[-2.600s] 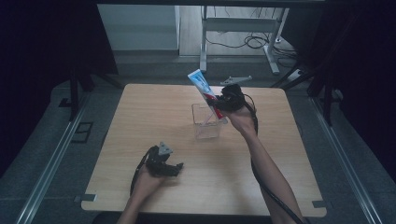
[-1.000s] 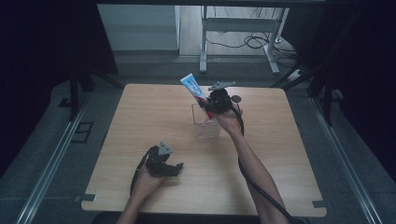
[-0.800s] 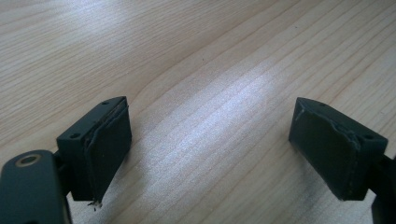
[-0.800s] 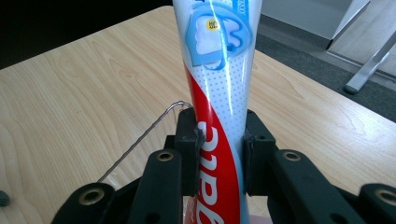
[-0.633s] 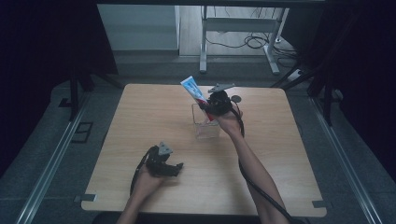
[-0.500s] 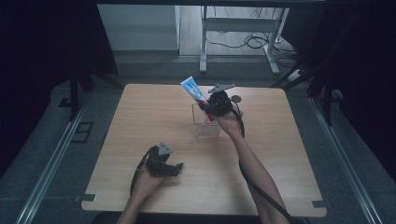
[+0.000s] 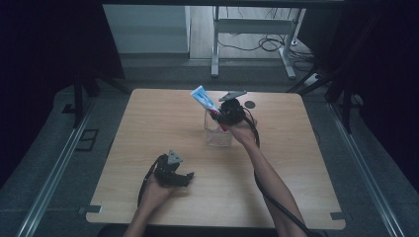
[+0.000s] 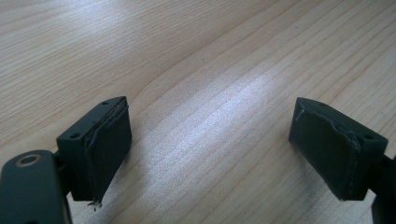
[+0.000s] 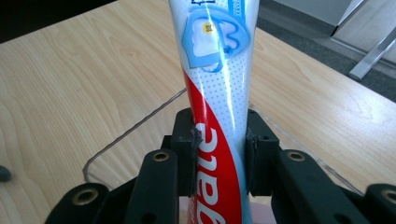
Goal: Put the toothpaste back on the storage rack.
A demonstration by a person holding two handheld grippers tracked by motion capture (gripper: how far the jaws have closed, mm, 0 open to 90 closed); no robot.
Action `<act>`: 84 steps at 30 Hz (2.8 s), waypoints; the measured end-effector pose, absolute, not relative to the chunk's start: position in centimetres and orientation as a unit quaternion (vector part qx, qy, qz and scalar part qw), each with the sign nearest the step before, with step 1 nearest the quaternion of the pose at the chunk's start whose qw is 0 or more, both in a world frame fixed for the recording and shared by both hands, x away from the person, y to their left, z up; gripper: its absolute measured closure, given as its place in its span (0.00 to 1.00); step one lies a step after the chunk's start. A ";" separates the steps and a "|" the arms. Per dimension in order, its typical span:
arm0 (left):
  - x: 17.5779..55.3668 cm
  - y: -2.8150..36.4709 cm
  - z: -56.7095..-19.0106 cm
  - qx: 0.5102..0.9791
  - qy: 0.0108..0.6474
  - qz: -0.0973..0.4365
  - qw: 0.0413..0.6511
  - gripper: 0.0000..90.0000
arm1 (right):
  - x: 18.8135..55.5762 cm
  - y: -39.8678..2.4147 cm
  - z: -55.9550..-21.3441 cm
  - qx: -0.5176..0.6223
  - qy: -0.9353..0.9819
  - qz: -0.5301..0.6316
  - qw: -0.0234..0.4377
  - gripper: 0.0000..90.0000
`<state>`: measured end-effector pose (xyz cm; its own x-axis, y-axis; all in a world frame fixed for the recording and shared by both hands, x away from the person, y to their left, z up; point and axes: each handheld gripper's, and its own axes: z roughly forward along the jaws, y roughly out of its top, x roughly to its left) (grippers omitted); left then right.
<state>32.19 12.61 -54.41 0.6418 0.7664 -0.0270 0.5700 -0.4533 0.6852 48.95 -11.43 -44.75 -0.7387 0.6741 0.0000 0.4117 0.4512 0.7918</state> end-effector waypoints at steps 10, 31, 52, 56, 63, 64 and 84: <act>32.2 12.6 -54.4 0.840 0.398 0.144 0.339 0.15 | 48.9 -11.8 -45.0 0.326 0.845 0.398 0.145 0.73; 32.2 12.6 -54.4 0.840 0.398 0.145 0.339 0.15 | 48.6 -12.2 -45.5 0.322 0.853 0.392 0.125 0.70; 32.2 12.6 -54.4 0.840 0.398 0.145 0.339 0.15 | 47.8 -12.4 -45.2 0.320 0.849 0.403 0.114 0.55; 32.2 12.6 -54.4 0.840 0.397 0.145 0.339 0.15 | 47.7 -12.6 -45.0 0.321 0.848 0.407 0.112 0.51; 32.2 12.6 -54.4 0.840 0.397 0.145 0.339 0.15 | 47.4 -12.8 -44.8 0.324 0.843 0.413 0.117 0.42; 32.2 12.6 -54.4 0.840 0.397 0.145 0.339 0.15 | 47.4 -12.8 -44.8 0.324 0.842 0.413 0.119 0.41; 32.2 12.6 -54.4 0.840 0.398 0.145 0.340 0.15 | 46.2 -13.7 -44.0 0.305 0.842 0.426 0.129 0.26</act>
<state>32.19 12.60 -54.42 0.6416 0.7665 -0.0280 0.5696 -0.4517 0.6866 46.20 -13.68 -44.02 -0.7799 0.6245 0.0423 0.4040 0.4507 0.7960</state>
